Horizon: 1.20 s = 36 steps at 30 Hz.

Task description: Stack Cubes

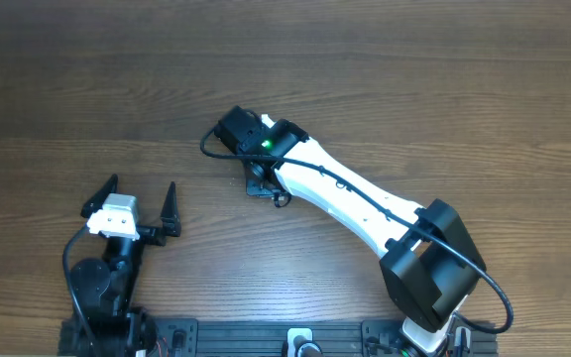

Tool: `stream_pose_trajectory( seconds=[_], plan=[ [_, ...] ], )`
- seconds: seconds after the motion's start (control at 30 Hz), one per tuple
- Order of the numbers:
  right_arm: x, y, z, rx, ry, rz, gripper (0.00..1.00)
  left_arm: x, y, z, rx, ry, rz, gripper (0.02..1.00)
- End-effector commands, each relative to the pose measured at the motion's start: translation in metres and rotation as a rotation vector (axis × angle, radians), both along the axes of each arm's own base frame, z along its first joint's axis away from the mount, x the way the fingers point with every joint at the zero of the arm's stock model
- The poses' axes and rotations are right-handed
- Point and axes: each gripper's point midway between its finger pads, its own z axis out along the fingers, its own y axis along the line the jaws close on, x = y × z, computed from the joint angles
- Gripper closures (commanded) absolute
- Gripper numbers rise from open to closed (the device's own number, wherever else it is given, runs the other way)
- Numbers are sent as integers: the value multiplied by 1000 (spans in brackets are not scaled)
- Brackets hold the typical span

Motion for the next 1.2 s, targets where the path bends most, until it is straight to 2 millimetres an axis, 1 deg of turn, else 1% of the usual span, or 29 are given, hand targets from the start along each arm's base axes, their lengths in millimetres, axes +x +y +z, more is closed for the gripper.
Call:
stream_pose_trajectory(
  seconds=[0.03,0.17,0.27,0.43,0.63,0.67,0.7,0.8,0.83,0.9,1.0,1.07,1.13,1.2],
  plan=[
    [-2,-7,-10,-23,22,-10,779,0,-3,-1,18,-5,-15,18],
    [-2,-6,-11,-21,22,-10,770,0,-3,-1,18,-5,-15,18],
    [-1,-6,-11,-19,20,-10,735,0,-3,-1,18,-5,-15,18],
    [-1,-6,-11,-20,20,-10,654,0,-3,-1,18,-5,-15,18],
    [-1,-6,-11,-20,20,-10,527,0,-3,-1,18,-5,-14,18],
    [-1,-6,-11,-20,20,-10,472,0,-3,-1,18,-5,-15,18],
    [-1,-6,-11,-20,20,-10,391,0,-3,-1,18,-5,-15,18],
    [-1,-5,-11,-17,17,-9,47,0,-3,-1,18,-5,-15,18],
    [-1,-5,-11,-17,16,-8,7,0,-3,-1,18,-5,-15,18],
    [0,-3,-8,-11,10,-7,7,0,-3,-1,18,-5,-15,18],
    [9,1,14,16,-43,22,9,0,-3,-1,18,-5,-15,18],
    [15,2,36,40,-86,42,7,0,-3,-1,18,-5,-15,18],
    [23,0,64,70,-141,58,9,0,-3,-1,18,-5,-15,18],
    [30,-7,94,104,-205,66,7,0,-3,-1,18,-5,-15,18]
  ],
)
